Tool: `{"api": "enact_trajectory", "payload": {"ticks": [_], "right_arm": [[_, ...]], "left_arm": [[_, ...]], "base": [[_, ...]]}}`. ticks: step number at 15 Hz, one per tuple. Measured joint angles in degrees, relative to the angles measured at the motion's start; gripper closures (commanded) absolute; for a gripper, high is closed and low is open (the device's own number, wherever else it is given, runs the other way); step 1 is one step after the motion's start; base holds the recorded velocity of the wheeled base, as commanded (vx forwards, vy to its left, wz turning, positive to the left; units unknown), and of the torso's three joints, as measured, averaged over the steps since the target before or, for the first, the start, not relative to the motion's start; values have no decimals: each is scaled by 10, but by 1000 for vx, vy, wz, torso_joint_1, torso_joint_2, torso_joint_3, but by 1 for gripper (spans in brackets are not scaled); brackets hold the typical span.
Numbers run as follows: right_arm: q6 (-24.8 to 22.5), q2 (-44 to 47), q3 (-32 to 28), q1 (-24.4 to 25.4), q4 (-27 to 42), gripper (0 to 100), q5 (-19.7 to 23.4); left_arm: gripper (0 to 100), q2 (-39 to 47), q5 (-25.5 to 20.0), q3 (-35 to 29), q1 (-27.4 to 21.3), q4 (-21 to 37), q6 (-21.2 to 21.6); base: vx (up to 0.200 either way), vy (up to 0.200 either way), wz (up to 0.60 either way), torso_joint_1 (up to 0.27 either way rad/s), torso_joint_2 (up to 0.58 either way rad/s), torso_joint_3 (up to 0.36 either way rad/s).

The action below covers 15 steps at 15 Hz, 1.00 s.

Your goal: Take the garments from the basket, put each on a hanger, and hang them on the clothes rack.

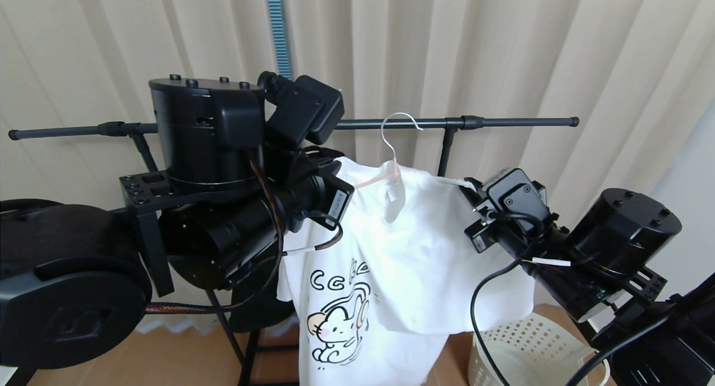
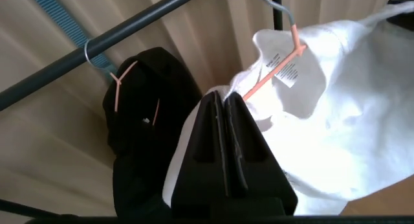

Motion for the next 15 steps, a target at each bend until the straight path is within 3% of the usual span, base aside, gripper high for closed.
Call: {"api": "enact_trajectory", "payload": {"ticks": [9,15], "right_arm": [[1,34,-10,17,-16,100,-6],[78,25,-23,23,-34,100,-9]], "left_arm": [[100,20,0,-40,-17,1,-21],[100,28,0,-54,-17,-1,-33]], "base": [[0,0,0,0,0,0],[0,0,0,0,0,0]]}}
